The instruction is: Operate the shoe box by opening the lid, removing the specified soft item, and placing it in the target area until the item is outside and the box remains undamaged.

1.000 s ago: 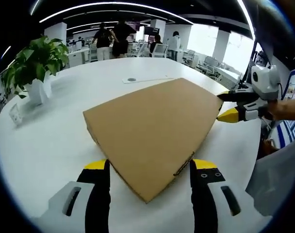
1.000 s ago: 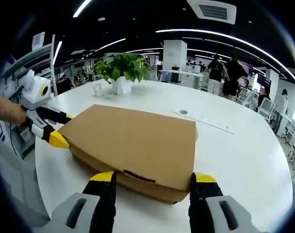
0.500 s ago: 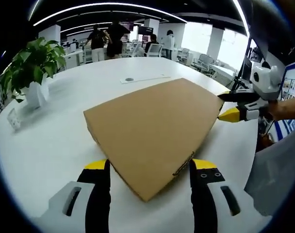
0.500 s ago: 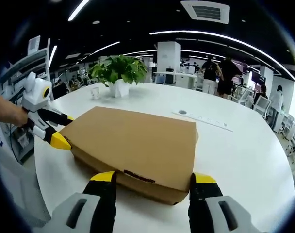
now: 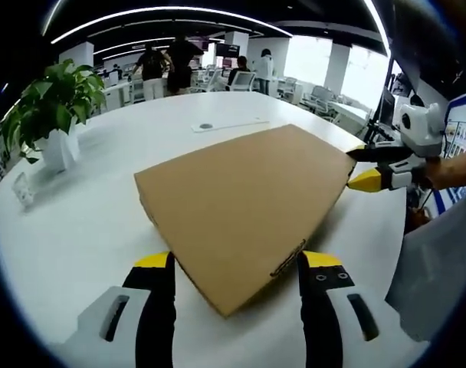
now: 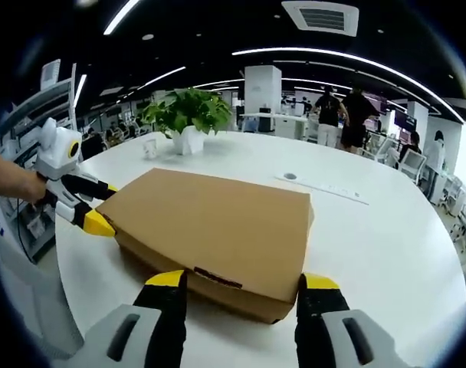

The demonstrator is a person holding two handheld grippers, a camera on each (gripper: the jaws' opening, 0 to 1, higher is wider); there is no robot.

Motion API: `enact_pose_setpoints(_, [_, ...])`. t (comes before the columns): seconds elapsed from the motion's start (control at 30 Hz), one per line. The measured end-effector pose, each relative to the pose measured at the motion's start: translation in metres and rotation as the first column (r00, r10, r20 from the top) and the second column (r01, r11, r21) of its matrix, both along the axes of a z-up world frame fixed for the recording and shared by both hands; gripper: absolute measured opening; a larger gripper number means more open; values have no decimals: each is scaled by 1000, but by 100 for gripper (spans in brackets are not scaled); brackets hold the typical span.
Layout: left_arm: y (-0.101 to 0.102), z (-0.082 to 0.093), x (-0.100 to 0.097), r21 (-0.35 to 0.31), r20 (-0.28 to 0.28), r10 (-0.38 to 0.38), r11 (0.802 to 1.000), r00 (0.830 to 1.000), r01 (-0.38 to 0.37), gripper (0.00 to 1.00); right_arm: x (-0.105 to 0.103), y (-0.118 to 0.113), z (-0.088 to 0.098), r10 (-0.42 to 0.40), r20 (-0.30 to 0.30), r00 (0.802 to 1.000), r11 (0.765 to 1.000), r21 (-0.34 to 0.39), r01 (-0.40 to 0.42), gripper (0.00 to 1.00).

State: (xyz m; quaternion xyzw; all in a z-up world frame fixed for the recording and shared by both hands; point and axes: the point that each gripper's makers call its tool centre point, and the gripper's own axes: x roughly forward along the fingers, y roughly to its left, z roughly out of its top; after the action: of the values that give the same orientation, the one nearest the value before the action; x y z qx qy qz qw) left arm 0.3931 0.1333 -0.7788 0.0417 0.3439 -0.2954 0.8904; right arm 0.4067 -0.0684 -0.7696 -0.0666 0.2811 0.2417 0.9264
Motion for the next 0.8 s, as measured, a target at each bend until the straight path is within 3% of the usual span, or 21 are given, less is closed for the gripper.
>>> enact_pose_setpoints(0.8, [28,1,-10,18,3,-26,1000,1000,26,66,-22,27,-2,46,10,999,998,-43,-46,50])
